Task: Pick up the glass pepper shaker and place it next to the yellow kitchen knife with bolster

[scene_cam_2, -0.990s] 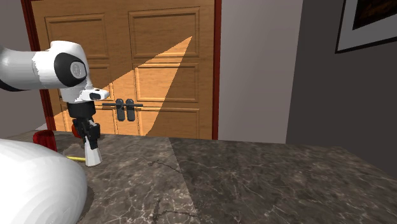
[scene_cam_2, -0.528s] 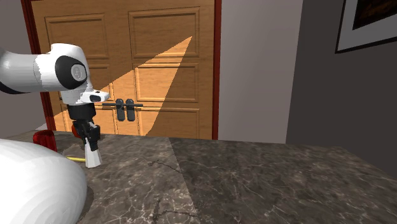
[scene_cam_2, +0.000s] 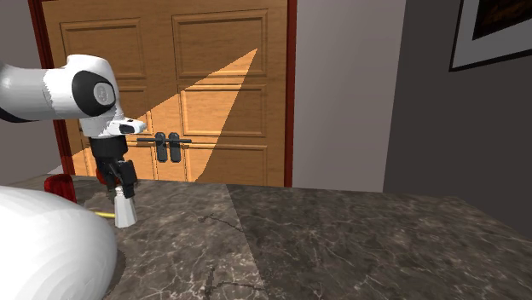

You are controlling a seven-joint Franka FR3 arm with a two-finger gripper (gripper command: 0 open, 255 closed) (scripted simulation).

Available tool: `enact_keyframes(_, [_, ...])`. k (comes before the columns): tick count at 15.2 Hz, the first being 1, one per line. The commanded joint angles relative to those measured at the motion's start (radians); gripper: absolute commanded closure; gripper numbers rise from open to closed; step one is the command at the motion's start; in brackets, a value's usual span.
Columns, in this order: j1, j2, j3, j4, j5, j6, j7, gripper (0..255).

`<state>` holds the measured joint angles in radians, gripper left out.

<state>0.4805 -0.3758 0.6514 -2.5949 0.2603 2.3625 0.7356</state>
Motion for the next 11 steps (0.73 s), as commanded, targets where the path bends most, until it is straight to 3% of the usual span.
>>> enact_keyframes(1, [0.01,-0.04,-0.02,0.023,0.009,-0.062,-0.011,0])
enact_keyframes(3, [0.02,-0.085,-0.043,0.052,0.016,-0.135,-0.02,0])
enact_keyframes(11, [0.02,-0.085,-0.043,0.052,0.016,-0.135,-0.02,0])
